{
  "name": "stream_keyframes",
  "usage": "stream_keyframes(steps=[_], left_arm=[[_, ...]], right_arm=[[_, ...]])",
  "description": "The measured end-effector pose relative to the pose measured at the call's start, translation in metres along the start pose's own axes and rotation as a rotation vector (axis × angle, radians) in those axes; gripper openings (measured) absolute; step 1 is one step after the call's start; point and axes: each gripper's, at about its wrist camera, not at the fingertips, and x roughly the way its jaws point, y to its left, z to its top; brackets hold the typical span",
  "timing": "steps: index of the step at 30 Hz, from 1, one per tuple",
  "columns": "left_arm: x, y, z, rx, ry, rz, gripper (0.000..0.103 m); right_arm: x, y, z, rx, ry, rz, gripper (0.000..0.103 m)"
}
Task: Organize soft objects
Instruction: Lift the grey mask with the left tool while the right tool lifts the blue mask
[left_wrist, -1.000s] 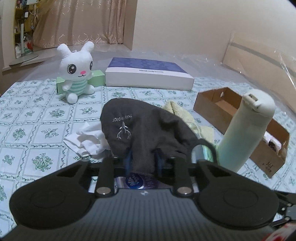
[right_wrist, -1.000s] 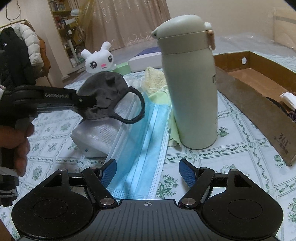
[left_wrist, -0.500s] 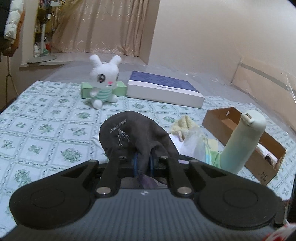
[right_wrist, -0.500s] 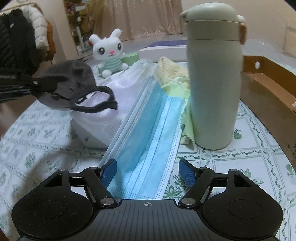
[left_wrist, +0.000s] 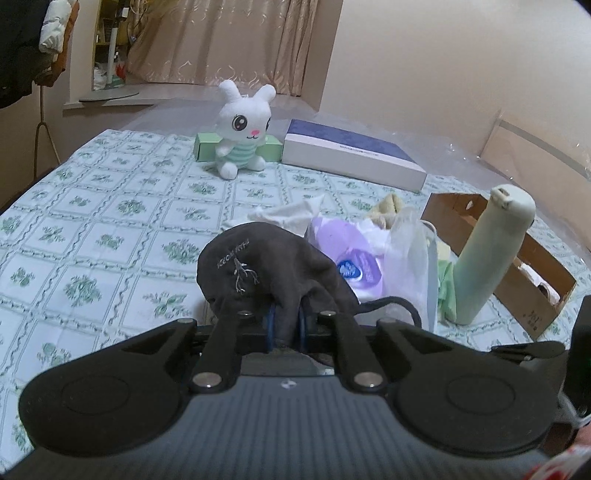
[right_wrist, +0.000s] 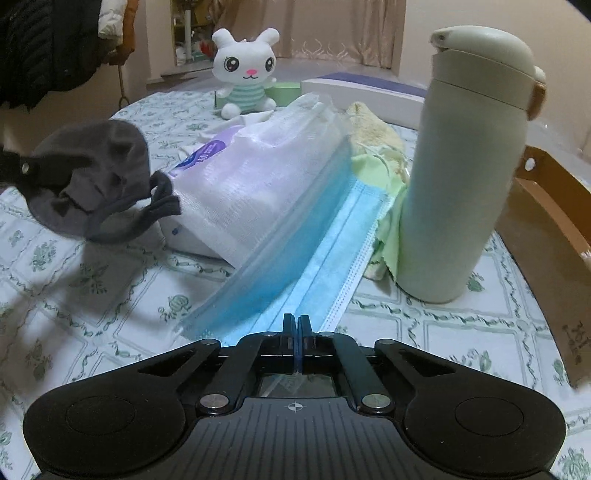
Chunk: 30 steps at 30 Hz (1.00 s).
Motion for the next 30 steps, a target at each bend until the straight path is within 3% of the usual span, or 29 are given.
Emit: stream_keyframes(steps=[11,13,14,15,17,28,29,30], left_arm=[[-0.030,-0.004,-0.028,0.000,0.029,0.000,0.011],[-0.031,-0.004,-0.031,-0.004,0.034,0.002,0.011],[-0.032,-0.003,-0.032,-0.004,0.036,0.002,0.011],[-0.032,-0.003,-0.033,-0.001,0.038,0.004,0.011],[-0.031,-0.003,-0.034,0.008,0.042,0.009,0.011],[-0.005,0.008,-0.044,0.028,0.105,0.041,0.013],[-0.003,0.009,-0.045,0.030,0.111,0.043,0.015],[-0.002,0.009,-0.047,0.032,0.115,0.046,0.018]], right_arm=[[-0.046,-0.009,-0.014,0.054,-0.021,0.036,0.001],[-0.044,-0.006,-0.010,0.048,-0.033,0.029,0.007],[-0.042,-0.004,-0.009,0.052,-0.040,0.035,0.027],[-0.041,-0.004,-0.007,0.063,-0.045,0.051,0.056],[-0.037,-0.002,-0.005,0.079,-0.056,0.062,0.071],[0.015,0.017,0.007,-0.034,0.008,0.066,0.073],[0.015,0.017,0.007,-0.039,0.009,0.063,0.071],[0.015,0.017,0.006,-0.041,0.010,0.053,0.059]])
